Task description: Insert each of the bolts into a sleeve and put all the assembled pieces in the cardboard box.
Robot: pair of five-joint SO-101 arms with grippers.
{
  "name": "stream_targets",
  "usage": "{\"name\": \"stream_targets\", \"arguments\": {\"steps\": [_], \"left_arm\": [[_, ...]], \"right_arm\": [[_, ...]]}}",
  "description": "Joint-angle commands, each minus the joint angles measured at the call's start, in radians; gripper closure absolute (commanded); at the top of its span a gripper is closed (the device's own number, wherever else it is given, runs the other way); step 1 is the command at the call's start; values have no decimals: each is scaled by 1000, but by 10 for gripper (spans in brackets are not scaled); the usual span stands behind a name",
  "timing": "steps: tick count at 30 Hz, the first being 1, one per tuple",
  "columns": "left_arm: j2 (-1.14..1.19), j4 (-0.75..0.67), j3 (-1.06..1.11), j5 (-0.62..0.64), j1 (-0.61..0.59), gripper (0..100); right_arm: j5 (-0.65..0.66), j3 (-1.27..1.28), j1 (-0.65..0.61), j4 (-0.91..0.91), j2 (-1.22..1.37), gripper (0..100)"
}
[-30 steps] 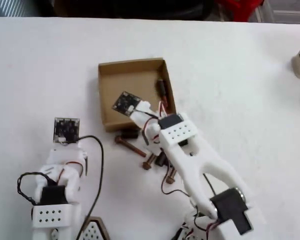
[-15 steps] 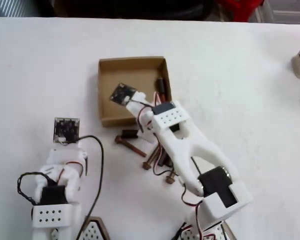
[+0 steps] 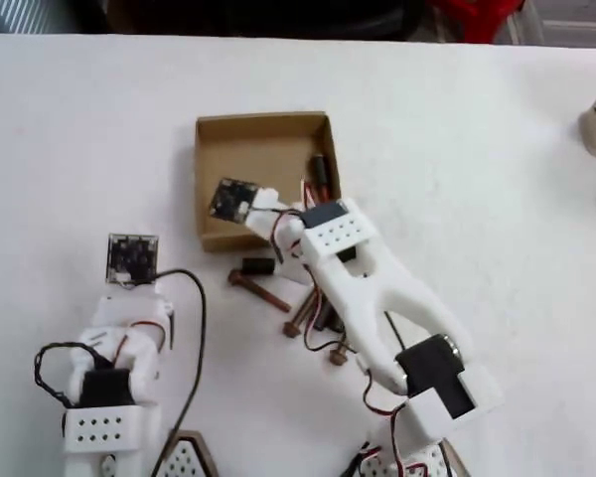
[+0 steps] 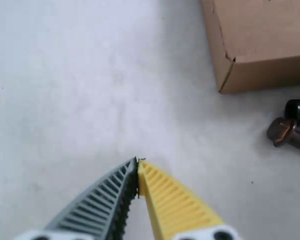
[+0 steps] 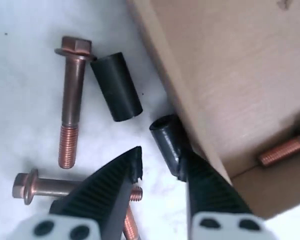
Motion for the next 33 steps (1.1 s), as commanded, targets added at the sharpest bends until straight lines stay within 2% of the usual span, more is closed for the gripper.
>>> {"name": "stream_targets", "arguments": {"steps": [1, 10, 15, 26, 33], "left_arm": [[-13, -5, -8, -8, -12, 977], [-13, -5, -8, -8, -12, 977], [-13, -5, -8, -8, -12, 977], [-13, -5, -8, -8, -12, 977], [-13, -5, -8, -8, -12, 977]], "right_arm": [[60, -20, -4, -2, -50, 811], [118, -23, 22, -102, 48, 806], [203, -21, 31, -110, 105, 807], [207, -21, 53, -67, 114, 810], [204, -17, 50, -119, 116, 957]]}}
